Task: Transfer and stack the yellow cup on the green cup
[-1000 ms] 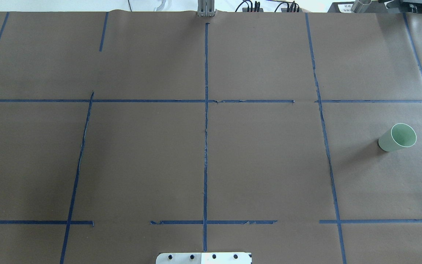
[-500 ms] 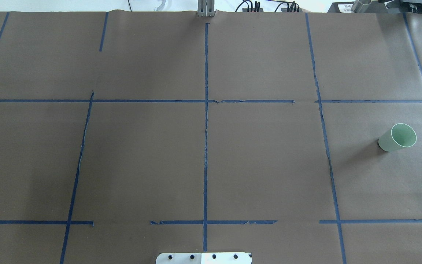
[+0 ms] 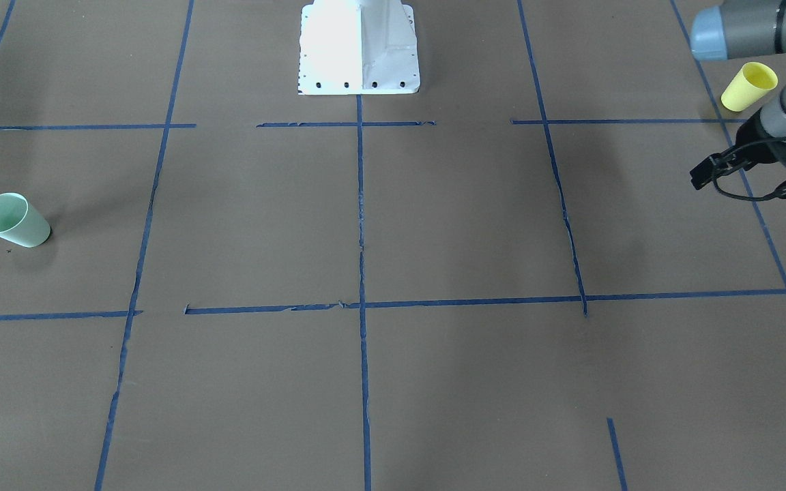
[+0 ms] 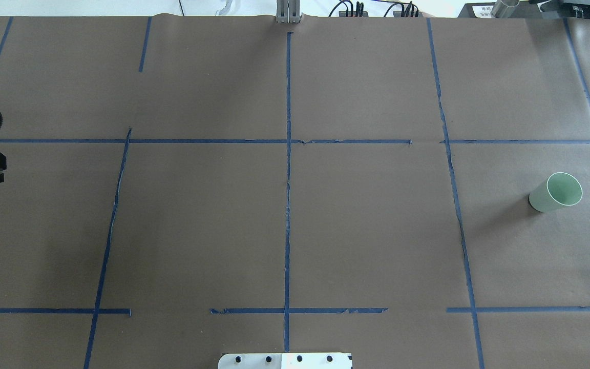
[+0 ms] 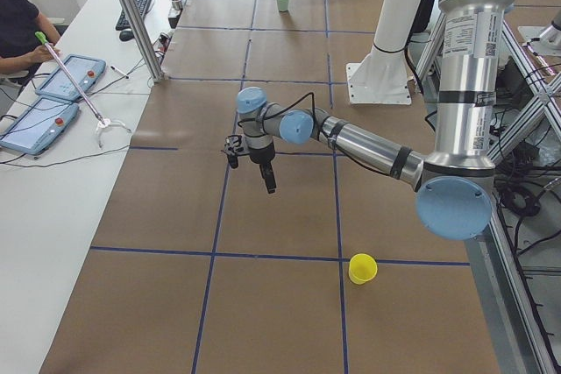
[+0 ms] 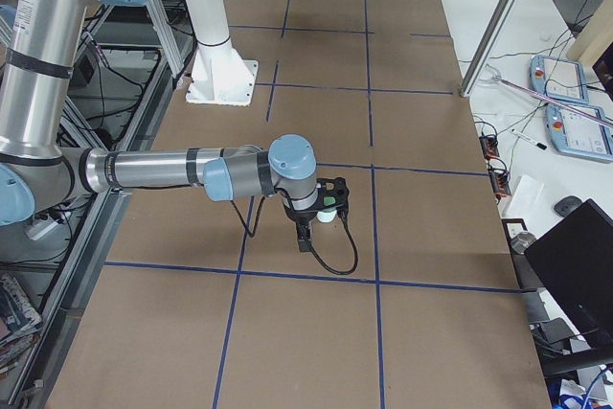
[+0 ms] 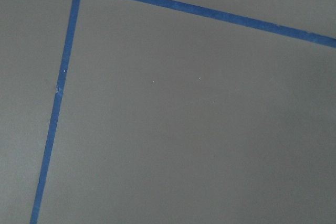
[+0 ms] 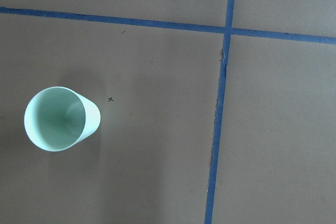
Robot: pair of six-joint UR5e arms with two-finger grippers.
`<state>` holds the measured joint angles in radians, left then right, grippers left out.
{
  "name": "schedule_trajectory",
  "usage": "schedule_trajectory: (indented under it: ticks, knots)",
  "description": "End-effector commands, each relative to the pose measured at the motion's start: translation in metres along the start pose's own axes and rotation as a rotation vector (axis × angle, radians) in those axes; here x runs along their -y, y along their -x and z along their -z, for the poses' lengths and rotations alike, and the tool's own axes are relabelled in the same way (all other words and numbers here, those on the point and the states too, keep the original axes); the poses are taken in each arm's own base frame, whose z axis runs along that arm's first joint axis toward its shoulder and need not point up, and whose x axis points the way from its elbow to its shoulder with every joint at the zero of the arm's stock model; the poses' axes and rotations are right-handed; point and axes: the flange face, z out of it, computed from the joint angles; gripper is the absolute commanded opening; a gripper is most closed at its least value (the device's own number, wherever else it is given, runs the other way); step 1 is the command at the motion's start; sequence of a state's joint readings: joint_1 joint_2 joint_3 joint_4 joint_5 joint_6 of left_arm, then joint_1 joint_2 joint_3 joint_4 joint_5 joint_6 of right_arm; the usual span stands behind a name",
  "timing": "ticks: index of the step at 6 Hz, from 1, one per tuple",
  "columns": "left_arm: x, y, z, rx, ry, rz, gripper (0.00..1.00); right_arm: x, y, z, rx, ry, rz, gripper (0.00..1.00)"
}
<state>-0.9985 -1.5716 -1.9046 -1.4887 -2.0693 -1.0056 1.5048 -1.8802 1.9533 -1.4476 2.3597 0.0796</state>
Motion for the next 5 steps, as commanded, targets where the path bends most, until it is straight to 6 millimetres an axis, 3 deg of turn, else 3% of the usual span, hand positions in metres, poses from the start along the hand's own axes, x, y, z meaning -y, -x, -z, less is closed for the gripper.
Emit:
schedule_trajectory:
  ticks: [1,2,3,4,5]
  knots:
    - [-0.032,-0.033,-0.033,0.103,-0.171,0.383,1.0,0.001,0.003,0.004,-0.001,-0.01,0.01,1.0]
    - [-0.066,-0.046,-0.06,0.189,-0.282,0.544,1.0,0.001,0.003,0.003,-0.003,-0.007,0.009,1.0]
    - [-0.085,-0.044,-0.067,0.278,-0.355,0.712,1.0,0.0,0.002,0.002,-0.003,-0.005,0.007,1.0]
    - [-0.114,-0.028,-0.085,0.457,-0.407,0.834,1.0,0.0,0.002,0.002,-0.003,-0.005,0.009,1.0]
    - [-0.125,-0.015,-0.095,0.55,-0.53,0.981,1.0,-0.001,0.0,0.0,-0.004,0.001,0.003,1.0]
